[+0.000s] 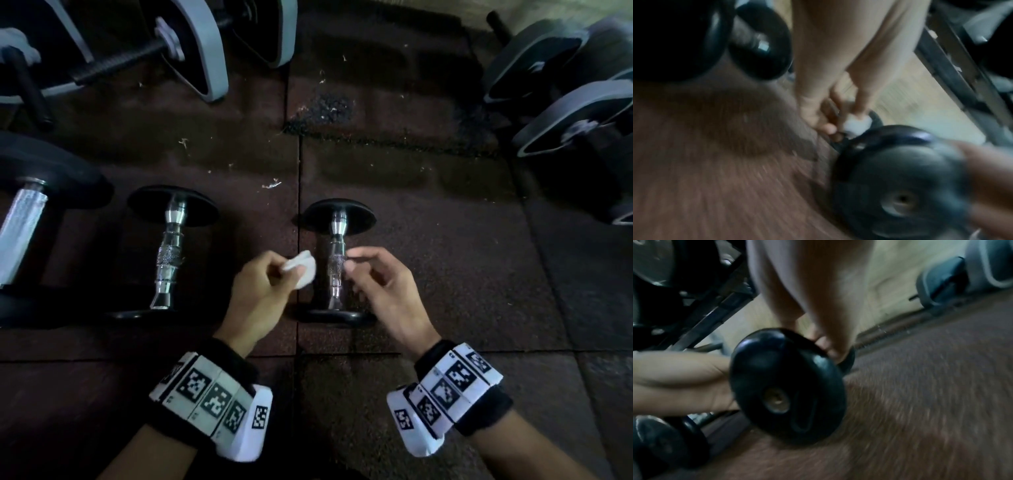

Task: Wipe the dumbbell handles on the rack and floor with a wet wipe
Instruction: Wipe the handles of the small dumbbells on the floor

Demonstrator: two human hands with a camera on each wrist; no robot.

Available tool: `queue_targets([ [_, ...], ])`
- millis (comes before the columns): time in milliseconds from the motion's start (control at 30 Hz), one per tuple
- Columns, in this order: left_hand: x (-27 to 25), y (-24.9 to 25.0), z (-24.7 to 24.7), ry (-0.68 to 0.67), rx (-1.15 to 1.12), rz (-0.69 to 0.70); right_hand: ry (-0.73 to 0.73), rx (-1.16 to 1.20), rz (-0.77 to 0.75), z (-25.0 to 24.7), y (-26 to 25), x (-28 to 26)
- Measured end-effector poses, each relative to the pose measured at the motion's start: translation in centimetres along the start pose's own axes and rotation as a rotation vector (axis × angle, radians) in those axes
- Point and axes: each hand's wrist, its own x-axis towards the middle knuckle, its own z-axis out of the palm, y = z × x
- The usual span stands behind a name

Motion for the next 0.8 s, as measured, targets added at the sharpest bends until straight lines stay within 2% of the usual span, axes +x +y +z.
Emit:
queue_targets([
  [33,0.4,-0.3,-0.2,0.035,0.100,-0.012,0.080,0.041,0.015,0.3,0.3,-0.2],
  [67,0.5,-0.4,-0.2,0.003,0.175,-0.033,0.115,0.075,0.029,0.7,0.5,-0.3],
  [133,0.7,-0.3,0.4,-0.213,0.175,-0.121,0.111,0.091,0.040,1.5,0.9,-0.4],
  [200,0.6,0.4,1.0,-0.449,0.035,-0.212,0.105,0.091,0.031,2.1,0.9,-0.3],
  [267,0.3,1.1,1.1,-0.563,-0.041,-0.251,0.119,0.058,0.028,2.5,1.0,-0.1],
  [367,-0.1,1.6,0.8,-0.539,-0.024,-0.222,0.156,-0.001,0.026,2.8,1.6,-0.1],
  [500,-0.4,3.1,0.0,-0.477,0.157,-0.105,0.126,-0.033,-0.006,2.6,1.5,-0.4],
  [567,-0.5,4.1,-0.6,-0.446,0.219,-0.041,0.040,-0.080,-0.002,2.1,1.1,-0.6],
  [700,-0.8,5.2,-0.7,-0.367,0.025,-0.059,-0.180,-0.105,0.025,0.8,0.2,-0.9],
  [800,-1.3,4.8,0.2,-0.287,0.003,-0.028,-0.283,-0.101,0.051,-0.5,-0.1,-0.3],
])
